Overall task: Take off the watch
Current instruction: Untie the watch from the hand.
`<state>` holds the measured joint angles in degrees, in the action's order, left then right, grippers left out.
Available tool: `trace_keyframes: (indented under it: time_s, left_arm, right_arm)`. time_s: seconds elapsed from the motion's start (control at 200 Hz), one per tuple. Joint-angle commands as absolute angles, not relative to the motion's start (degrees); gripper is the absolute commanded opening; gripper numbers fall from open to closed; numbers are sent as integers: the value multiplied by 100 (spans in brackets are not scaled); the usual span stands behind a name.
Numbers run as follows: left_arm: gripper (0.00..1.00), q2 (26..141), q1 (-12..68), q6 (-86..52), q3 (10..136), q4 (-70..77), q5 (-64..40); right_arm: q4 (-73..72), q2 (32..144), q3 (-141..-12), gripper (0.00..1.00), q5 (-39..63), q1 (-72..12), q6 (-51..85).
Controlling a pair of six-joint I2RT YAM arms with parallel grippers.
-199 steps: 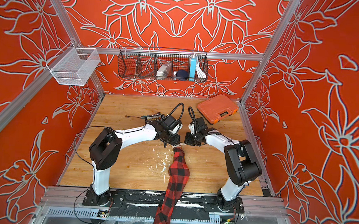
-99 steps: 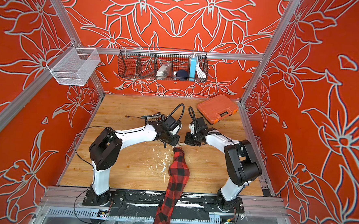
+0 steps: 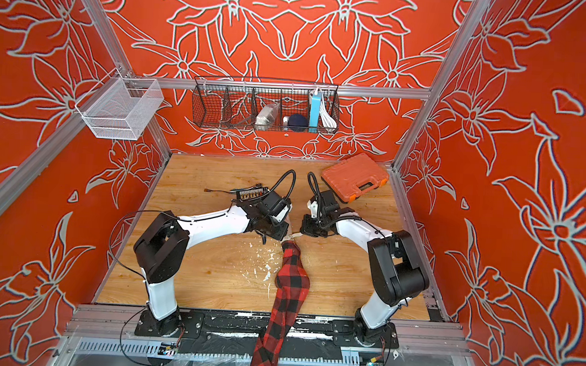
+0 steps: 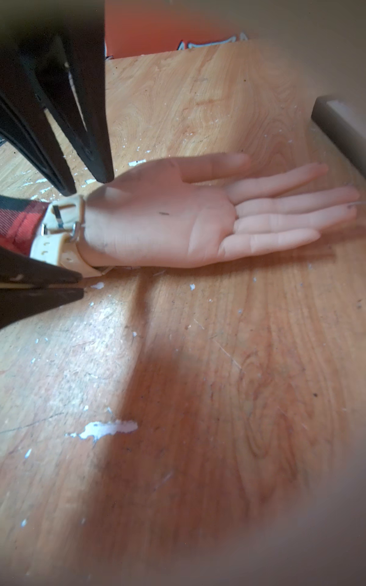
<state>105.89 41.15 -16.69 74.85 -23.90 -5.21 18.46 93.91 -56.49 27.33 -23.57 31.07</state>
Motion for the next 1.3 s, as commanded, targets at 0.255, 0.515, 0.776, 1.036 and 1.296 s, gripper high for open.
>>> trace_keyframes:
  time_s: [0.255,0.515,0.776,1.036,1.296]
  left_arm:
    - [29,9963,3846,-2048,7036,-2194,-755]
    - [26,10191,3815,-2127,6987,-1932,-1040]
    - [23,10488,3784,-2168,7067,-1934,-1139]
    - [21,10614,3746,-2179,6997,-1924,-1160]
    - [21,10660,3735,-2188,6935,-1898,-1203]
  right_arm:
    - [1473,9185,-5833,27,3712,-2627,3345]
    - [1542,8971,-5924,54,4053,-2587,3072]
    - [1238,8880,-5547,98,4262,-2304,3376]
    - [622,9414,-5364,96,4963,-2303,3698]
    - [448,9639,-5257,96,5202,-2303,3819]
